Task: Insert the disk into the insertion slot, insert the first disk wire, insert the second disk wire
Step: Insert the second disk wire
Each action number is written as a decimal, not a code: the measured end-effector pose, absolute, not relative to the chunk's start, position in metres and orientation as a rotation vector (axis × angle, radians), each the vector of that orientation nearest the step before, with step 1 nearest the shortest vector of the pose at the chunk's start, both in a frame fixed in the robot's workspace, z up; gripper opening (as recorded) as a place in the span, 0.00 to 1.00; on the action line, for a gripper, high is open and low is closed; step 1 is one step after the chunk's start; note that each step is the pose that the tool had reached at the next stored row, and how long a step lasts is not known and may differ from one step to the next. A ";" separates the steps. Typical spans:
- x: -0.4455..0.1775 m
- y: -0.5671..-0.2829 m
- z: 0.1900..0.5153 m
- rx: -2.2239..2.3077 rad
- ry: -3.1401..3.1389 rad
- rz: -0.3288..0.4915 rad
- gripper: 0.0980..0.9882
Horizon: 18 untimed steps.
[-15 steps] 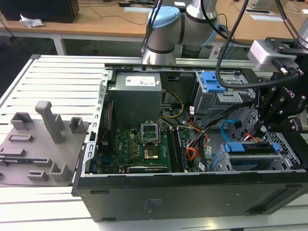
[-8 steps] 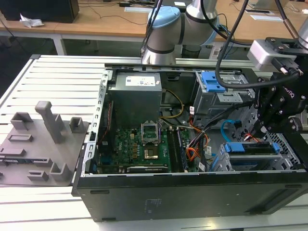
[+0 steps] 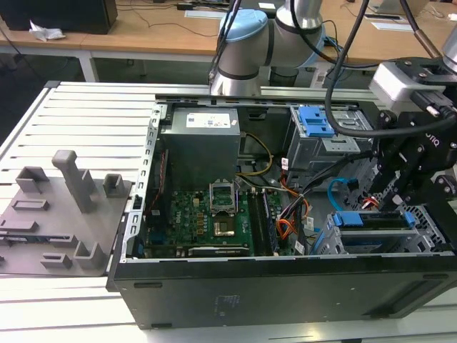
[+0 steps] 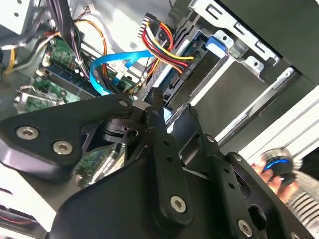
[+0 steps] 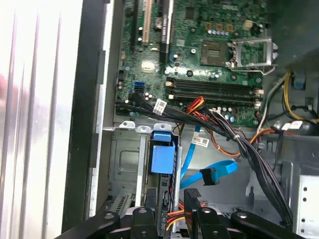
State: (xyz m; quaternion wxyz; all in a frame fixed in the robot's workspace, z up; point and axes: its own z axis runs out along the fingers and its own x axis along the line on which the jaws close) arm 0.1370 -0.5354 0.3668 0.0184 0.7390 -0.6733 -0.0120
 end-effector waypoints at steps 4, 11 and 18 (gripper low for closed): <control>0.137 -0.535 0.367 2.336 -2.044 -0.036 0.30; 0.137 -0.535 0.371 2.336 -2.044 -0.036 0.30; 0.136 -0.504 0.371 2.338 -2.042 -0.036 0.30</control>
